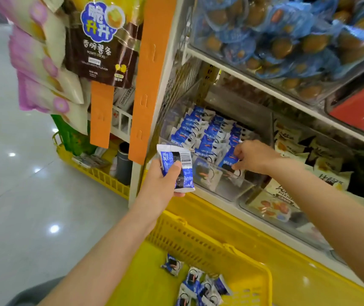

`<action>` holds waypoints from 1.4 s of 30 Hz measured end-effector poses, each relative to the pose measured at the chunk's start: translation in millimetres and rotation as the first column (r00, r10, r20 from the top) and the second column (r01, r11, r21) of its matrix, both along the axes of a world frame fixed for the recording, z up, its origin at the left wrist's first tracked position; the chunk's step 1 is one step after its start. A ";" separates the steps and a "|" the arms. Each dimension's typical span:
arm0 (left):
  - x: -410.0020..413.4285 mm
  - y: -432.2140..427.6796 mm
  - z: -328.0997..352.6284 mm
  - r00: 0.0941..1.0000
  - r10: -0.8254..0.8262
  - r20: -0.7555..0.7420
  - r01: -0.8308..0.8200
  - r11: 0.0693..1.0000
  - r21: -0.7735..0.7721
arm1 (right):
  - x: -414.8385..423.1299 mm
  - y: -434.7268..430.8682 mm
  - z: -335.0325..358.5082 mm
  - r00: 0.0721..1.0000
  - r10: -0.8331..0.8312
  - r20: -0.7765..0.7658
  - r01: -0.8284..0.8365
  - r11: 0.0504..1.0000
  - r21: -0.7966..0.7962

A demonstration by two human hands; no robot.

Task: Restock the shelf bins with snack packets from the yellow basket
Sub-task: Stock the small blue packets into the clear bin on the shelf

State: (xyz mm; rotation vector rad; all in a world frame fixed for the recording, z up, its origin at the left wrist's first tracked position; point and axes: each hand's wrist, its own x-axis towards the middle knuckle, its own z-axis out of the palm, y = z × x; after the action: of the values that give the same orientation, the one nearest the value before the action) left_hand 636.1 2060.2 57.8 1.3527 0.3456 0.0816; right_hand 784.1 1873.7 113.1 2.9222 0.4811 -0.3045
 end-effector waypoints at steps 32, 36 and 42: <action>-1.9 -2.6 6.2 0.995 -0.077 -0.066 0.064 0.983 -0.172 | 3.1 7.4 -7.4 0.988 0.043 -0.151 -0.004 0.969 0.248; -6.5 -6.2 2.8 0.996 -0.090 -0.021 0.089 0.994 -0.070 | -49.3 29.8 9.9 0.997 0.071 -0.036 -0.028 0.731 0.682; -9.7 -17.1 -3.4 0.996 -0.072 0.058 0.078 0.990 -0.116 | -97.9 42.0 -5.6 0.965 0.173 -0.195 0.071 0.545 0.836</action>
State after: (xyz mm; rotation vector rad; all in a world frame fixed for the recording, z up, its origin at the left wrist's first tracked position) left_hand 626.5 2043.1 54.4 1.2423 0.2498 0.0345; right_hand 686.2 1915.7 107.5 3.8188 0.9984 -0.5914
